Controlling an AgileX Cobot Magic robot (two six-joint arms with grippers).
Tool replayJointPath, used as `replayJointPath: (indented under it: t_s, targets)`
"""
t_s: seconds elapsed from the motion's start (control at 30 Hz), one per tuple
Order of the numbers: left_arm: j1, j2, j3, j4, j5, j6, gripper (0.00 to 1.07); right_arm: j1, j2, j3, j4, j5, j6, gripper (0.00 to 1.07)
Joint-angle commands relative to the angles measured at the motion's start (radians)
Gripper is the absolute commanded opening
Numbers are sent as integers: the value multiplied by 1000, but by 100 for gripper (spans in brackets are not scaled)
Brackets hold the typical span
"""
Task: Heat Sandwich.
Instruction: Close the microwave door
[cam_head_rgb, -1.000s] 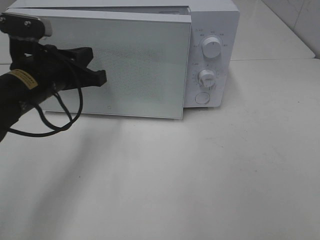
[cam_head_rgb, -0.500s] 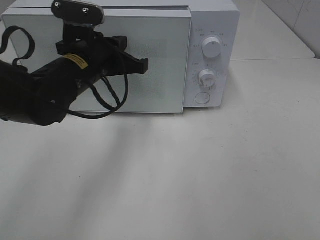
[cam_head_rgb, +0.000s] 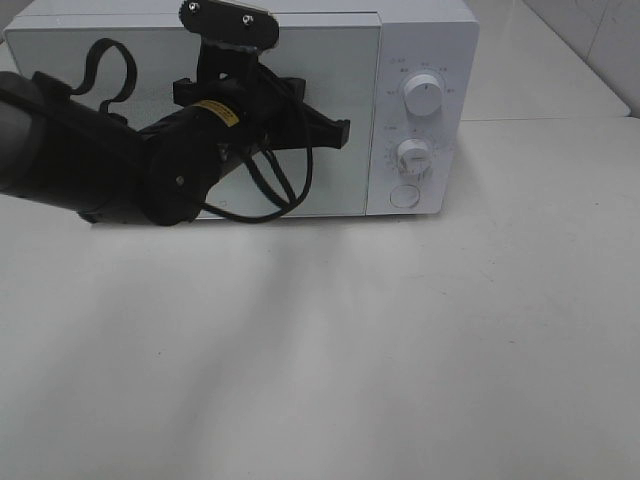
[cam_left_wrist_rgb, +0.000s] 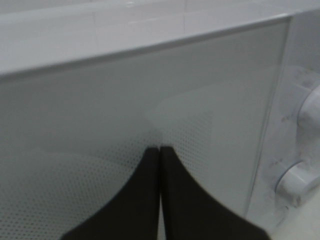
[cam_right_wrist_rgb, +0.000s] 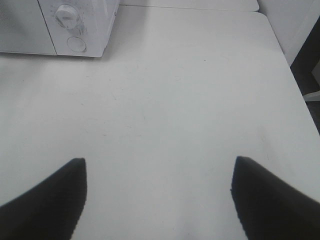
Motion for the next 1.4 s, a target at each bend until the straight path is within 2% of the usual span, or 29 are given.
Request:
replayJointPath:
  t_s: [0.03,0.23,0.83,0.97,1.23,1.33,1.37,1.4]
  targets:
    - [24,29,-65,-101,-40,25,0,-8,-26,2,0,-12,0,76]
    - [24,45,-103,-121,-17,44,0,-8,-26,2,0,-12,0,76]
    - [24,35,-97,-121,13,44,0,-8,-26,2,0,-12,0,76]
    - [18,-2,-58,-121,37,44,0,-8,-26,2,0,-12,0,76]
    - [-25,-98,94,-117,42,44,0,-8,-26,2,0,-12,0,76]
    - [-36,-121,124,-117,64,44,0,-8,-26,2,0,-12,0,76]
    - [-40,-132,137,-117,77,44,1,-8,-26,2,0,-12,0,76]
    - [-46,-165,172,-117,109,39,7,-8,-26,2,0,-12,0,76]
